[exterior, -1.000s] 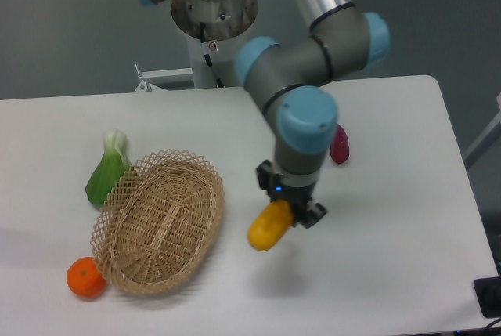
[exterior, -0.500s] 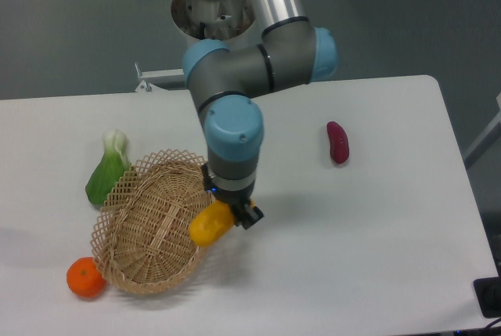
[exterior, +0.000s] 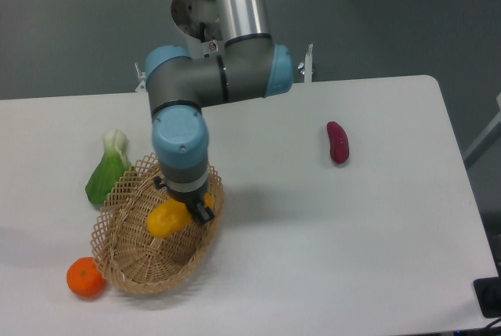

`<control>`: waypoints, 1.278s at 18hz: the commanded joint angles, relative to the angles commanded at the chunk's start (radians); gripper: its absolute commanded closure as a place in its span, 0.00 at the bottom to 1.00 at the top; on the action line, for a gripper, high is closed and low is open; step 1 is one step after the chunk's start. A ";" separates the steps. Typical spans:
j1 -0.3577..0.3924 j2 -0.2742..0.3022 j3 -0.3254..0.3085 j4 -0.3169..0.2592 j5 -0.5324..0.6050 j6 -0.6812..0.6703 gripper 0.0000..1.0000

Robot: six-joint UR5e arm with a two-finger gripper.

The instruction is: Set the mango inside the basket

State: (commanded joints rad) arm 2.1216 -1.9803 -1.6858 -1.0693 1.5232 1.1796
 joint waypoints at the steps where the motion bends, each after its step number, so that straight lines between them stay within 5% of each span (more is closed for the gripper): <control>1: 0.000 -0.003 0.000 0.006 -0.002 0.000 0.26; 4: -0.002 -0.009 -0.003 0.005 0.000 0.003 0.00; 9: 0.023 -0.002 0.014 0.026 0.023 0.005 0.00; 17: 0.227 0.020 0.041 0.029 0.040 0.158 0.00; 23: 0.363 -0.009 0.161 -0.012 0.086 0.254 0.00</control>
State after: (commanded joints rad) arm 2.4849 -1.9895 -1.5250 -1.0814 1.6091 1.4340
